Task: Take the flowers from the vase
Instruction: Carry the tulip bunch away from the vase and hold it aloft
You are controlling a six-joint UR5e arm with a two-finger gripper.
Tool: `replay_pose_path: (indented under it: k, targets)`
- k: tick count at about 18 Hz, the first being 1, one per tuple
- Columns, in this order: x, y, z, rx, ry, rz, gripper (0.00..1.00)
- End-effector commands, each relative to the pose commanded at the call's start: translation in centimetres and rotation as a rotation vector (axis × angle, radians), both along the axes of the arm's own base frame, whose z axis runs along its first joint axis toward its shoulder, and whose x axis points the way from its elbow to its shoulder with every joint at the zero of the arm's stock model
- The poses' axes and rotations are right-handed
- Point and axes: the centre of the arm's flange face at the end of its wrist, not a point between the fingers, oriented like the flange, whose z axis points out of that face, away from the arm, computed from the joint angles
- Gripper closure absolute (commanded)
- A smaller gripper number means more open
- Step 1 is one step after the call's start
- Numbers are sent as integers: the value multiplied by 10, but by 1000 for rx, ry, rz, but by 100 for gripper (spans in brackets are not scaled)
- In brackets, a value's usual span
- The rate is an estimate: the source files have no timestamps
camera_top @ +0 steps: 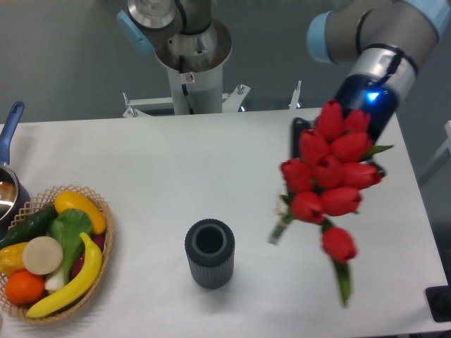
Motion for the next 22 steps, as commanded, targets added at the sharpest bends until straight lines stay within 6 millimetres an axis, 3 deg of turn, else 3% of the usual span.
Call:
replay_pose_path:
  k: [7,12,16,22]
  targets:
    - [-9,-13,-41,-253,181,91,86]
    - [-7,-23,-77,-445,186,175,86]
    - [0,-18,-109,-668,175,208,86]
    - [11,-16,-144,-961,204,94,81]
